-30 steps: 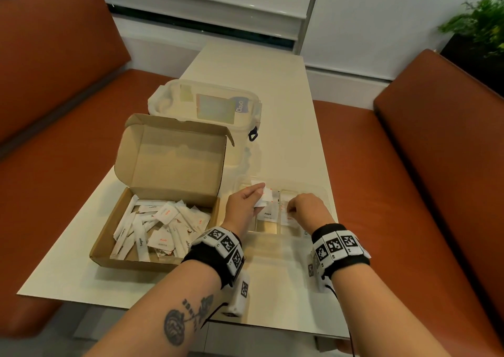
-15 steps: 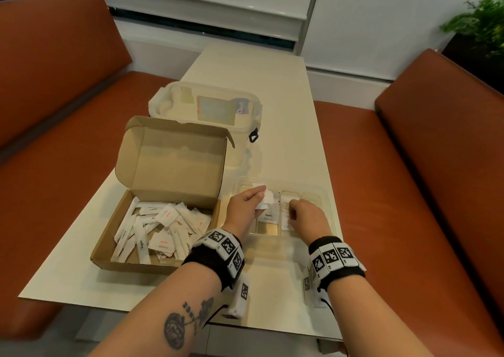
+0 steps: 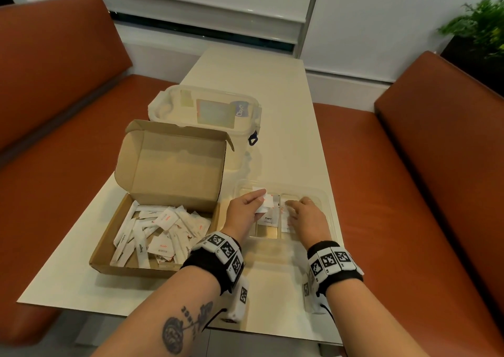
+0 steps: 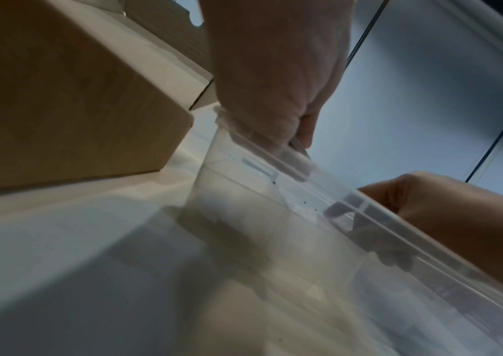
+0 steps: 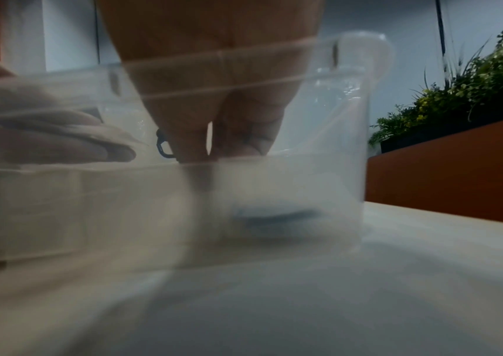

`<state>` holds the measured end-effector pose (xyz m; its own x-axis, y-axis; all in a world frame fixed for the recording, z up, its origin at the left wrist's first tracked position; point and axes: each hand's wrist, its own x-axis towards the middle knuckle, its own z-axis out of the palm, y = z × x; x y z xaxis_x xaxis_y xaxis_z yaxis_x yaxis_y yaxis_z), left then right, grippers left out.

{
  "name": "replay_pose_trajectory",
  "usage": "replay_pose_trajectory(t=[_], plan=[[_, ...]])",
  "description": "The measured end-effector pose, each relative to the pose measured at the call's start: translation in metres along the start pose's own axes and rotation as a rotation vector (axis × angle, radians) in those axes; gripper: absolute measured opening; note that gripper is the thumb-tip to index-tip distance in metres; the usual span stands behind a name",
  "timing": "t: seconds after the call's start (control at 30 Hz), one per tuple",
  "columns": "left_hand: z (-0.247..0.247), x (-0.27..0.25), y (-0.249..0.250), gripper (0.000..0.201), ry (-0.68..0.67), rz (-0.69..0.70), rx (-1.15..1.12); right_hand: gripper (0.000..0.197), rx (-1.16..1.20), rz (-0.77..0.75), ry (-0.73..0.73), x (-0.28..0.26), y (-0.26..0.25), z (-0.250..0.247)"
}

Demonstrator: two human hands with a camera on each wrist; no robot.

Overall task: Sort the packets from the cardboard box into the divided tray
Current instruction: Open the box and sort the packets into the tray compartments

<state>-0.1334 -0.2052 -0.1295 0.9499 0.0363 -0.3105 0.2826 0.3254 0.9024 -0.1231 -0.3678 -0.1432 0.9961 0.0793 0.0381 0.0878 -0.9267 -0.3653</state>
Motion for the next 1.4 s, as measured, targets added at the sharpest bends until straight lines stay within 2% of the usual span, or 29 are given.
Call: replay_pose_trajectory(t=[0.1, 0.2, 0.33, 0.43, 0.6, 0.77, 0.87, 0.97, 1.03, 1.13, 1.23, 1.33, 1.4], plan=[[0.0, 0.0, 0.0, 0.028, 0.0, -0.004, 0.013, 0.022, 0.075, 0.067, 0.027, 0.001, 0.0, 0.003], [0.0, 0.001, -0.001, 0.028, -0.007, -0.008, 0.019, 0.022, 0.138, 0.179, 0.007, 0.006, 0.001, 0.006], [0.0, 0.002, 0.0, 0.029, -0.027, -0.04, 0.012, 0.026, 0.01, 0.077, -0.022, 0.006, 0.002, 0.005], [0.0, 0.002, 0.001, 0.034, -0.055, -0.069, 0.015, 0.024, 0.021, 0.019, 0.019, 0.003, 0.001, 0.003], [-0.001, 0.0, 0.003, 0.044, -0.116, -0.046, 0.037, 0.023, 0.393, 0.042, 0.127, 0.002, -0.02, -0.006], [-0.002, 0.0, 0.002, 0.054, -0.168, -0.035, 0.105, 0.027, 0.61, 0.096, 0.016, 0.009, -0.033, -0.013], [-0.002, 0.0, 0.001, 0.044, -0.143, -0.029, 0.092, 0.026, 0.741, 0.152, 0.004, 0.007, -0.032, -0.013], [0.0, 0.0, 0.001, 0.025, -0.074, -0.011, 0.096, 0.036, 0.817, 0.158, -0.051, 0.004, -0.032, -0.013], [0.001, 0.001, 0.001, 0.021, -0.043, 0.0, 0.113, 0.042, 0.859, 0.16, -0.085, 0.002, -0.03, -0.014], [0.002, 0.0, 0.001, 0.02, 0.0, 0.006, 0.114, 0.042, 0.862, 0.181, -0.107, 0.001, -0.025, -0.019], [0.003, 0.002, 0.0, 0.025, 0.039, 0.02, 0.112, 0.031, 0.763, 0.174, -0.107, 0.003, -0.019, -0.032], [0.006, 0.002, -0.001, 0.032, -0.001, 0.004, 0.132, 0.027, 0.605, 0.095, -0.195, 0.012, -0.021, -0.048], [0.007, 0.002, -0.002, 0.025, -0.048, -0.026, 0.143, 0.027, 0.487, 0.047, -0.239, 0.019, -0.026, -0.053]])
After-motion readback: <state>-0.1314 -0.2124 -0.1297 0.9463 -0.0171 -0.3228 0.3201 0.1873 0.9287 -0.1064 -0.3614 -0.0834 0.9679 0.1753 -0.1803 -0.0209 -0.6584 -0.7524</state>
